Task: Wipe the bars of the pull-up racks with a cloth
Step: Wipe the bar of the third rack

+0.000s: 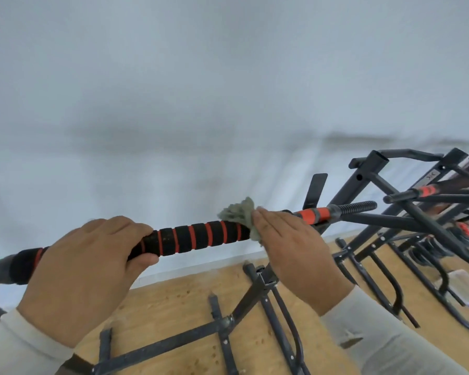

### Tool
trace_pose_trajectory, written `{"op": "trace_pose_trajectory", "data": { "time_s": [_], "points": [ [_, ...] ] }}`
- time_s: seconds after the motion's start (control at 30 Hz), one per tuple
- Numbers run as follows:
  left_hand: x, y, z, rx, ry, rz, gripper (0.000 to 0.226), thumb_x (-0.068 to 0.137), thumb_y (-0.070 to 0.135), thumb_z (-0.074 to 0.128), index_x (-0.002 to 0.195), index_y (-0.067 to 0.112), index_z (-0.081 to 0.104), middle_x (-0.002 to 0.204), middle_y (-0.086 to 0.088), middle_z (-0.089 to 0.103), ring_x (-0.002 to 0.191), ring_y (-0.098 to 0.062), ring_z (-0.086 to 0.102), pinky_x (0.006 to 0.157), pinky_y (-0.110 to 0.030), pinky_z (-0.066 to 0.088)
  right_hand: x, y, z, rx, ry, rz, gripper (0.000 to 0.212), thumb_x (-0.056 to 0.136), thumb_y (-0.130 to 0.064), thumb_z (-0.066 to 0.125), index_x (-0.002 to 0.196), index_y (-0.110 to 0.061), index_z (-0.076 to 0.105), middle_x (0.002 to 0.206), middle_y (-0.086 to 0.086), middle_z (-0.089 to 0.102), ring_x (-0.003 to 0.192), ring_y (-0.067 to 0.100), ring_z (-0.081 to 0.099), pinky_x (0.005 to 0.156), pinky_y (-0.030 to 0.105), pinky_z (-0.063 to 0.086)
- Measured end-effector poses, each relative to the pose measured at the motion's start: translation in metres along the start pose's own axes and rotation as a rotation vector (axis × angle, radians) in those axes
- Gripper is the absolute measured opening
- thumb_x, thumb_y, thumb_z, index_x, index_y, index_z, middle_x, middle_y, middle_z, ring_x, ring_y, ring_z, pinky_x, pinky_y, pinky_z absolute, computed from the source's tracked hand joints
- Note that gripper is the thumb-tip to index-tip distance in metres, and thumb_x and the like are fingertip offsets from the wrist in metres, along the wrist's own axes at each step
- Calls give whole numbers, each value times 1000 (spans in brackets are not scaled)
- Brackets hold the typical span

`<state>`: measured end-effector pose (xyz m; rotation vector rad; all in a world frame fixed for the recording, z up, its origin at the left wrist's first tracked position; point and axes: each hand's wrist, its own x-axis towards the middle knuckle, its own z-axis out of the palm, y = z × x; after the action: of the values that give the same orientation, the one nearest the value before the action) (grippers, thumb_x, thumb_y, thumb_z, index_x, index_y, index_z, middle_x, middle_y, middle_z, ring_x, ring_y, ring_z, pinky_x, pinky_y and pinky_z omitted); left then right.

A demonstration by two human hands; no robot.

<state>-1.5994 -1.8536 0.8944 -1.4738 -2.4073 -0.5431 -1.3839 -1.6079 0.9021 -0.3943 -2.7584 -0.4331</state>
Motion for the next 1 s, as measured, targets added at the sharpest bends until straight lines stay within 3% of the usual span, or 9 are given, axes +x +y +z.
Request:
{"op": "trace_pose_trajectory", "data": {
  "time_s": [0.13, 0.23, 0.37, 0.43, 0.57, 0.67, 0.8, 0.9, 1.0],
  "points": [
    [0, 2, 1, 30, 25, -11, 43, 87, 57, 40, 98, 28, 70, 80, 14, 63, 67, -16, 58, 57, -29, 41, -10, 51, -22, -120, -102, 295, 41, 89, -14, 73, 129, -9, 67, 119, 9, 74, 110, 29, 68, 98, 46, 53],
    [-2, 6, -1, 47, 9, -13, 41, 87, 56, 42, 99, 28, 69, 81, 15, 62, 68, -14, 57, 58, -27, 37, 2, 29, -22, 122, 5, 311, 15, 105, -24, 52, 109, -21, 66, 92, -6, 71, 91, 19, 65, 87, 38, 55],
    [-4, 7, -8, 48, -23, -11, 26, 89, 49, 66, 107, 30, 67, 90, 15, 66, 77, -13, 62, 65, -26, 44, 11, 1, -3, 189, 65, 206, 35, 104, -32, 49, 119, -12, 73, 116, 2, 74, 114, 22, 61, 106, 39, 45],
    [-7, 0, -16, 53, -66, -26, 43, 79, 46, 75, 116, 26, 65, 99, 11, 69, 85, -17, 67, 69, -30, 52, 10, 9, -3, 207, 20, 168, 42, 100, -39, 49, 128, -15, 70, 121, 1, 71, 115, 23, 58, 105, 40, 44],
    [-14, -13, -31, 45, -110, -106, 39, 81, 57, 65, 111, 32, 64, 94, 17, 65, 84, -12, 62, 67, -27, 48, 13, 37, -7, 204, -84, 147, 58, 96, -51, 52, 142, -15, 55, 125, -1, 65, 115, 17, 47, 98, 26, 32],
    [-17, -13, -27, 32, -78, -110, 32, 83, 56, 65, 106, 33, 65, 89, 18, 62, 79, -10, 57, 66, -26, 43, 16, 42, -3, 56, -199, 110, 68, 96, -63, 37, 143, -16, 54, 145, 6, 55, 132, 25, 47, 112, 38, 37],
    [-19, -12, -23, -3, -45, -132, 31, 82, 54, 64, 103, 31, 65, 88, 15, 62, 79, -12, 56, 70, -31, 49, 15, 21, -2, 54, -180, 187, 62, 105, -51, 24, 140, -13, 58, 146, 12, 57, 134, 28, 55, 111, 47, 45],
    [-19, -12, -20, -9, -26, -128, 30, 82, 52, 65, 102, 29, 67, 85, 14, 63, 77, -13, 56, 70, -32, 49, 31, -29, -12, 44, -139, 187, 29, 102, -23, 44, 124, -18, 62, 135, 15, 64, 118, 31, 66, 96, 48, 57],
    [-20, -14, -17, -29, -26, -134, 30, 84, 52, 67, 104, 30, 67, 86, 14, 63, 78, -13, 56, 69, -32, 48, 44, -100, -8, 178, -55, 89, 38, 103, -23, 42, 135, -13, 59, 138, 16, 60, 125, 31, 60, 108, 46, 48]
  ]
}}
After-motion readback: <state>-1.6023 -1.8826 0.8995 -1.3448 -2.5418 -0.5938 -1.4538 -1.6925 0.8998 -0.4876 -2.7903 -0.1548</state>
